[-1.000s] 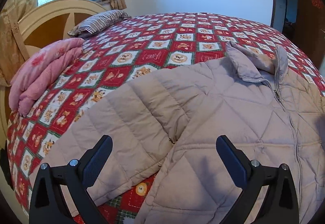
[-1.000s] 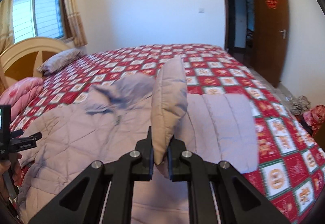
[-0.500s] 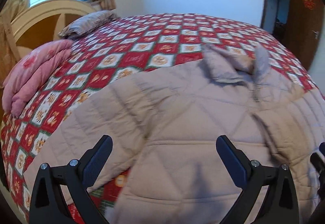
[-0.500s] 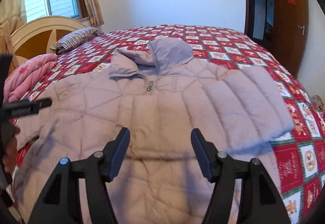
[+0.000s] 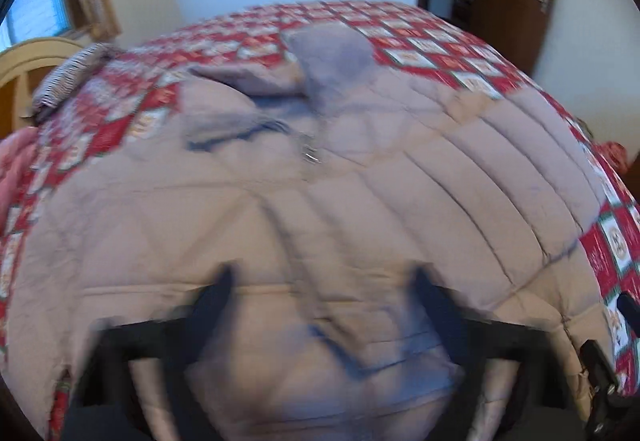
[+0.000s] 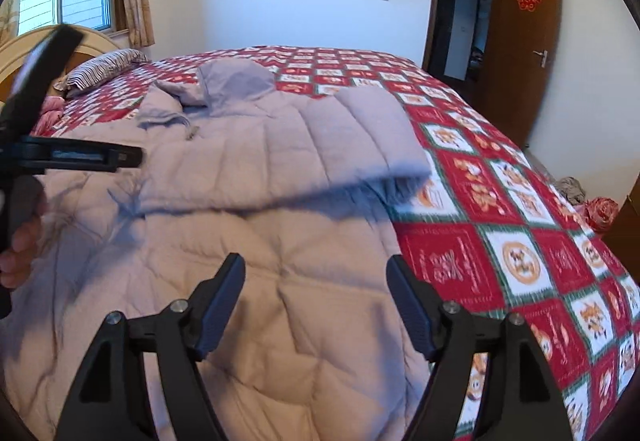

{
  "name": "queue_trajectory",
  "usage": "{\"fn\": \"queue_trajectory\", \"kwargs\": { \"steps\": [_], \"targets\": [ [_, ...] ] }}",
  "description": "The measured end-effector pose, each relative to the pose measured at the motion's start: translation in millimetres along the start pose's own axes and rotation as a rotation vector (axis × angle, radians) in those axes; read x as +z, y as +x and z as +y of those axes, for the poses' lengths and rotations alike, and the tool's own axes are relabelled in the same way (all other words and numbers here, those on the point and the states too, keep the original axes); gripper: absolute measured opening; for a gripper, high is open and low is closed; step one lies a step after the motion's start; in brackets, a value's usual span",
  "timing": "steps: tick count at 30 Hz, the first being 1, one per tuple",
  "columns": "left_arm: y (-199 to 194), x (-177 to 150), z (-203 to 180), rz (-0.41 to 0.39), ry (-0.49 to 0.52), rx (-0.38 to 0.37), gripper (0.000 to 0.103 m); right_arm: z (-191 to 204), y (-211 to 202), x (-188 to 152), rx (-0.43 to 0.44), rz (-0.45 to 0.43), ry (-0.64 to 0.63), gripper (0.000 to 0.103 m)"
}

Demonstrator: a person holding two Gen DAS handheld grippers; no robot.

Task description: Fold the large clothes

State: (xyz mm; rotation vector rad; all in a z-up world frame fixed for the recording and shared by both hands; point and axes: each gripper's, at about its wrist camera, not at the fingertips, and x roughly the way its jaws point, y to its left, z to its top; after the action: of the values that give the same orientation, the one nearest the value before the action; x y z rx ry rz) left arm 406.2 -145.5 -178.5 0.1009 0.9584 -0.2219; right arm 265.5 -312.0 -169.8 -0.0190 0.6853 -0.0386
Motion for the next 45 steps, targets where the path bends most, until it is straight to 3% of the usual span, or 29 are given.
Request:
{"fn": "queue_trajectory", "kwargs": {
  "steps": [1,2,7,10,14,17,19,20,21,22,24,27,29,32,36,38,45],
  "targets": [
    [5.0,-0.3,-1.8,0.024,-0.001,-0.017,0.014,-0.9,1.0,-3.5,0.001,0.004,0.004,0.076],
    [7.3,-1.2,-2.8,0.033,-0.006,-0.029,0.014,-1.6,2.0,-6.9,0.002,0.007,0.007,0.076],
    [-25.6,-6.6,6.2,-0.087,0.048,0.022,0.009,-14.8,8.7,-23.7,0.008,0.033,0.058,0.077],
    [-46.2,-9.6,25.6,-0.147,0.094,0.097,0.010,-23.3,8.9,-27.6,0.028,0.032,0.100,0.078],
    [-50.9,-14.7,47.3,-0.166,0.127,0.206,0.011,-21.4,9.5,-27.8,0.030,0.033,0.097,0.080],
    [-37.8,-15.2,55.9,-0.103,0.135,0.264,0.023,-18.2,10.0,-27.0,0.036,0.047,0.079,0.080],
    [-37.5,-14.0,59.7,-0.124,0.126,0.282,0.027,-20.7,4.8,-22.5,0.054,0.045,0.076,0.078],
    [-40.7,-11.8,62.1,-0.151,0.106,0.295,0.030,-23.1,-0.1,-20.2,0.060,0.026,0.082,0.069],
    [-44.1,-9.8,63.5,-0.178,0.084,0.302,0.044,-25.4,-6.0,-16.2,0.062,0.003,0.088,0.061],
    [-49.3,-8.3,66.0,-0.210,0.053,0.312,0.066,-29.0,-12.3,-8.1,0.061,-0.016,0.091,0.059],
    [-56.8,-4.7,71.3,-0.266,-0.018,0.318,0.091,-36.0,-16.8,6.9,0.060,-0.047,0.100,0.057],
    [-45.5,6.5,67.0,-0.273,-0.058,0.299,0.092,-50.0,-0.5,39.8,0.032,-0.085,0.111,0.057],
    [-25.6,10.2,59.7,-0.248,-0.032,0.346,0.092,-59.2,30.9,63.1,0.026,-0.066,0.112,0.057],
    [8.9,6.9,56.0,-0.190,0.012,0.424,0.092,-70.0,79.1,77.0,0.105,-0.033,0.120,0.057],
    [34.0,-6.4,69.0,-0.162,0.011,0.406,0.092,-70.8,124.2,54.1,0.161,0.093,0.178,0.057],
    [34.4,-8.4,75.8,-0.167,0.000,0.376,0.093,-72.6,122.4,46.9,0.176,0.095,0.229,0.057],
    [34.8,-14.9,91.6,-0.172,0.000,0.305,0.097,-51.6,104.7,28.3,0.097,0.120,0.256,0.057]
  ]
}}
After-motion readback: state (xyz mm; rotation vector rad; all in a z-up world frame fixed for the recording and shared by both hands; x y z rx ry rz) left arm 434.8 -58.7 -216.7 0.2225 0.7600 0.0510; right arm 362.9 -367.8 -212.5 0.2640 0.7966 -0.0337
